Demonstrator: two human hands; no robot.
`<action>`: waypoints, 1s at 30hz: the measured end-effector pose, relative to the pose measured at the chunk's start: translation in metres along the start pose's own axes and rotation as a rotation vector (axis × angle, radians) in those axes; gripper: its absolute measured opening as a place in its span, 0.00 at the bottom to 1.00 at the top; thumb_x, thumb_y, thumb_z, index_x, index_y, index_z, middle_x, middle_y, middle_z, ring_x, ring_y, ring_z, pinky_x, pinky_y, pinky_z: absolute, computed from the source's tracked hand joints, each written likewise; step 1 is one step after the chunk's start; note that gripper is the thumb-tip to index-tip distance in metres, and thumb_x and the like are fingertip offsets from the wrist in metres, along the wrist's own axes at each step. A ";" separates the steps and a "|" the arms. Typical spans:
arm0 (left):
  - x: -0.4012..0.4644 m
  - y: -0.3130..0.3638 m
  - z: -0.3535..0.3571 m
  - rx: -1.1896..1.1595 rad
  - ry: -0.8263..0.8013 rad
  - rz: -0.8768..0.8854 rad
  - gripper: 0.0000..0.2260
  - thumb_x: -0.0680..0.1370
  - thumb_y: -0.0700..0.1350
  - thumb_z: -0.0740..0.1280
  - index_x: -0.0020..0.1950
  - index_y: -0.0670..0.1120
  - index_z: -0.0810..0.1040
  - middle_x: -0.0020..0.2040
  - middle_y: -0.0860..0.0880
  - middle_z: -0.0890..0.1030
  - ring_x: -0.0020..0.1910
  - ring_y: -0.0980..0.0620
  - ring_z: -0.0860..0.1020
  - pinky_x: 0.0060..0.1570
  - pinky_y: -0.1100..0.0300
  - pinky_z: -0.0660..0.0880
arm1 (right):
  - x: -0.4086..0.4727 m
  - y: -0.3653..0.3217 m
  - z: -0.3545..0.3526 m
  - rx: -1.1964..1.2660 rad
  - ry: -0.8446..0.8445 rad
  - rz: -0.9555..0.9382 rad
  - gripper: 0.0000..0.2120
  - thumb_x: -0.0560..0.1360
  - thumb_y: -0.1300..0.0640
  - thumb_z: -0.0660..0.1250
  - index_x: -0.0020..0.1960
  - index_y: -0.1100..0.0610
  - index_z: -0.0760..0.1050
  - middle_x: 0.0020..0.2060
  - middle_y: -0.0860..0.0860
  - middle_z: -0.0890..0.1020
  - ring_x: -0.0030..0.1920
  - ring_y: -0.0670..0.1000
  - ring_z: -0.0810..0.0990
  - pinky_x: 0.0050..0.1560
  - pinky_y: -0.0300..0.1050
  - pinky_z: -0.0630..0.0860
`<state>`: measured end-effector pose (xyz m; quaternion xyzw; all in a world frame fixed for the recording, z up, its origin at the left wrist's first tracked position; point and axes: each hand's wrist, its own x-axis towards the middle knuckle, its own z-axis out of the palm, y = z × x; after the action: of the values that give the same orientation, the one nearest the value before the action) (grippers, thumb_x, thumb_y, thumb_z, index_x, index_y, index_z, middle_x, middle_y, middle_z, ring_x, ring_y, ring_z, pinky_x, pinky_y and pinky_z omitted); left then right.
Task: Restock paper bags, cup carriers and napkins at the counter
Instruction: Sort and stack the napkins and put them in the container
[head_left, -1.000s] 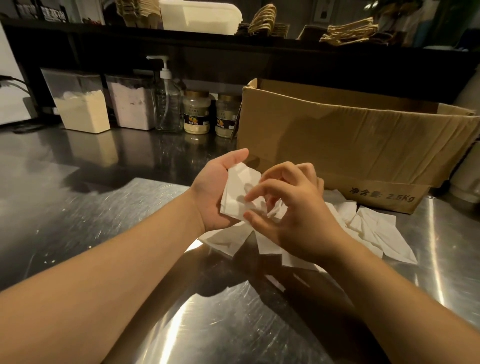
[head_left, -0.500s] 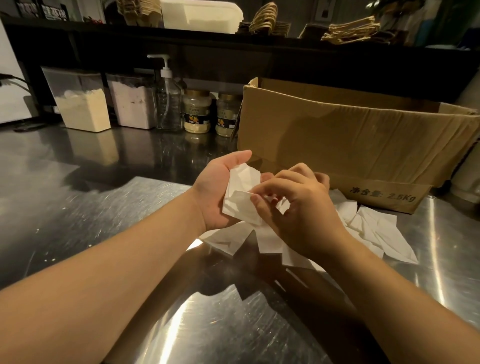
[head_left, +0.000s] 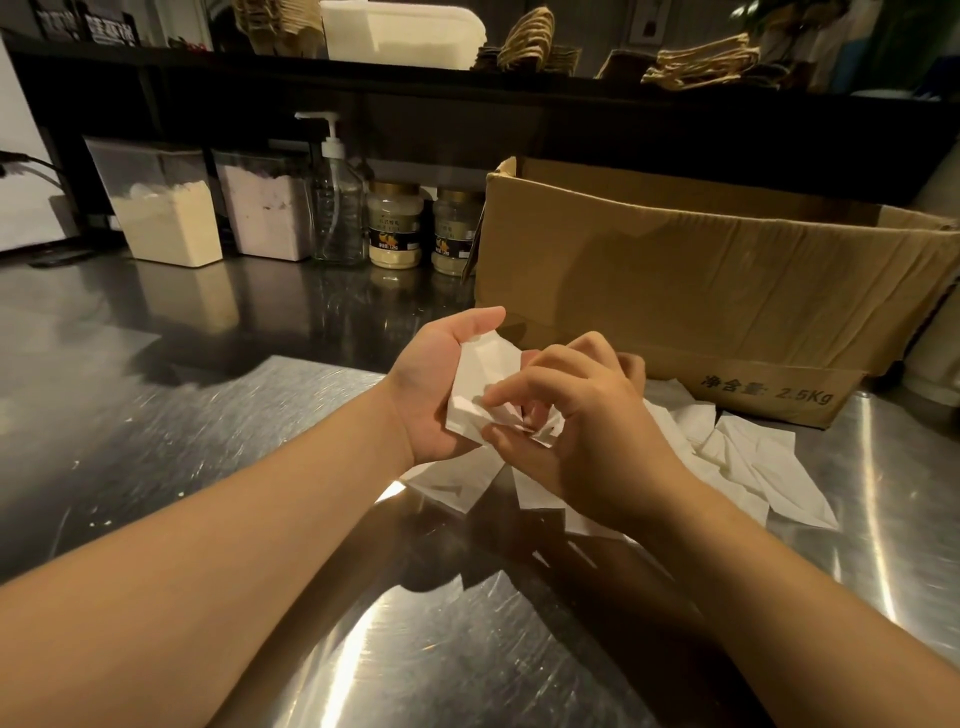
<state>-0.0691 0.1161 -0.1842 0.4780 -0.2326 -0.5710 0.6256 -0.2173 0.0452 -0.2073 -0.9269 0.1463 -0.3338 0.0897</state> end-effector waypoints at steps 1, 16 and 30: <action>0.001 0.000 0.000 0.001 -0.002 -0.005 0.19 0.80 0.60 0.62 0.61 0.49 0.75 0.41 0.45 0.84 0.45 0.46 0.80 0.42 0.54 0.81 | 0.000 0.001 0.000 -0.010 0.007 -0.003 0.09 0.72 0.46 0.76 0.53 0.41 0.84 0.53 0.39 0.80 0.58 0.45 0.67 0.58 0.47 0.55; 0.001 -0.006 -0.002 0.148 -0.183 0.022 0.18 0.65 0.44 0.65 0.55 0.49 0.77 0.42 0.45 0.81 0.46 0.45 0.77 0.44 0.52 0.78 | 0.003 -0.011 -0.020 0.124 -0.295 0.164 0.66 0.59 0.36 0.82 0.74 0.28 0.32 0.74 0.37 0.58 0.68 0.36 0.51 0.79 0.62 0.52; 0.003 0.014 -0.016 -0.253 -0.131 0.024 0.26 0.77 0.53 0.65 0.70 0.42 0.68 0.49 0.42 0.78 0.44 0.46 0.77 0.55 0.54 0.76 | 0.004 -0.002 -0.009 0.177 0.011 0.192 0.11 0.76 0.42 0.69 0.50 0.37 0.66 0.51 0.34 0.69 0.56 0.41 0.70 0.64 0.55 0.71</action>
<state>-0.0482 0.1170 -0.1803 0.3542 -0.2047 -0.6183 0.6711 -0.2198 0.0450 -0.1981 -0.8952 0.2045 -0.3406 0.2020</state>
